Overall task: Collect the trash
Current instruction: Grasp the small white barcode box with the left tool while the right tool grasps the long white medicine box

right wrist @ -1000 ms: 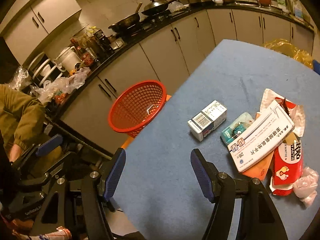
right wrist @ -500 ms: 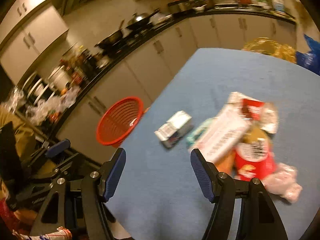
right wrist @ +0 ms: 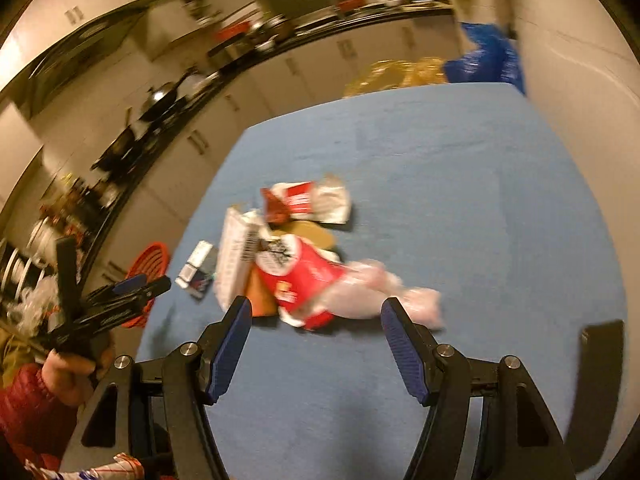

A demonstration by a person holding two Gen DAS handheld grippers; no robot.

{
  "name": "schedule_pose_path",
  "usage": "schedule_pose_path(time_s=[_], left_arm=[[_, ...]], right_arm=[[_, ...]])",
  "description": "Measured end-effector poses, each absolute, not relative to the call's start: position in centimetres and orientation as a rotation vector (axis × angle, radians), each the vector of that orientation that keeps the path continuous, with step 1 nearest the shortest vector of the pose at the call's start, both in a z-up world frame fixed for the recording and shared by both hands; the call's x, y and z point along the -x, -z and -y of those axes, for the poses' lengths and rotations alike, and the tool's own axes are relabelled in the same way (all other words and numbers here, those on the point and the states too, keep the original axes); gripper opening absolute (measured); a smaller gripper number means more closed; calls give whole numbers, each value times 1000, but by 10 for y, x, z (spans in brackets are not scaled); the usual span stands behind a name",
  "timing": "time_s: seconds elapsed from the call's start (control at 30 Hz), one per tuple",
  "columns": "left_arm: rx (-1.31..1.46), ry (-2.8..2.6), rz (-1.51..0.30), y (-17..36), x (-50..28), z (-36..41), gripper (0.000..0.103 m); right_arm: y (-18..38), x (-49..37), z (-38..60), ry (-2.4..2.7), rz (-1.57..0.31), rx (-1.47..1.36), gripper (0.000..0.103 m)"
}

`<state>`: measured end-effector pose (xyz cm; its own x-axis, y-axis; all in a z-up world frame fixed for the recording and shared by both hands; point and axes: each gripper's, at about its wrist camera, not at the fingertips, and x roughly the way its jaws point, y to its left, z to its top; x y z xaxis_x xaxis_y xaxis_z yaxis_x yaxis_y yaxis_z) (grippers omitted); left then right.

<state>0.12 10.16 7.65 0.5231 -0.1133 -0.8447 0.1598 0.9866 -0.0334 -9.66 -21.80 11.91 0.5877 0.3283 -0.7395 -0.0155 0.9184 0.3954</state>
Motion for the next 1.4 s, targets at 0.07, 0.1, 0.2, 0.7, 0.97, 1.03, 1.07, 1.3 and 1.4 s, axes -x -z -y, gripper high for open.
schedule_pose_path(time_s=[0.07,0.1,0.2,0.7,0.97,1.03,1.07,1.3,1.4], left_arm=[[-68,163,-1019,-65,-15,-99,76],[-76,163,-1024,-61,-20,-98,76],[-87,184,-1032,-49,-33,-92,76],[-80,249,-983,-44,-12,-109,33],[-52,284,-885,-86,36,-145,33],[-43,290,-875,-93,41,-151,33],[-36,288,-870,-96,44,-155,33],[-38,288,-856,-108,59,-180,33],[-39,285,-855,-109,60,-188,33]], right_arm=[[-120,105,225,-177,-929,-363,72],[-121,110,227,-167,-929,-361,72],[-125,118,230,-156,-929,-353,72],[-130,67,140,-285,-997,-384,72],[-99,23,69,-204,-1057,-353,72],[-90,14,57,-118,-1068,-337,72],[-87,11,55,-89,-1071,-344,72],[-77,-14,32,121,-1063,-236,72],[-68,-26,27,163,-1079,-177,68]])
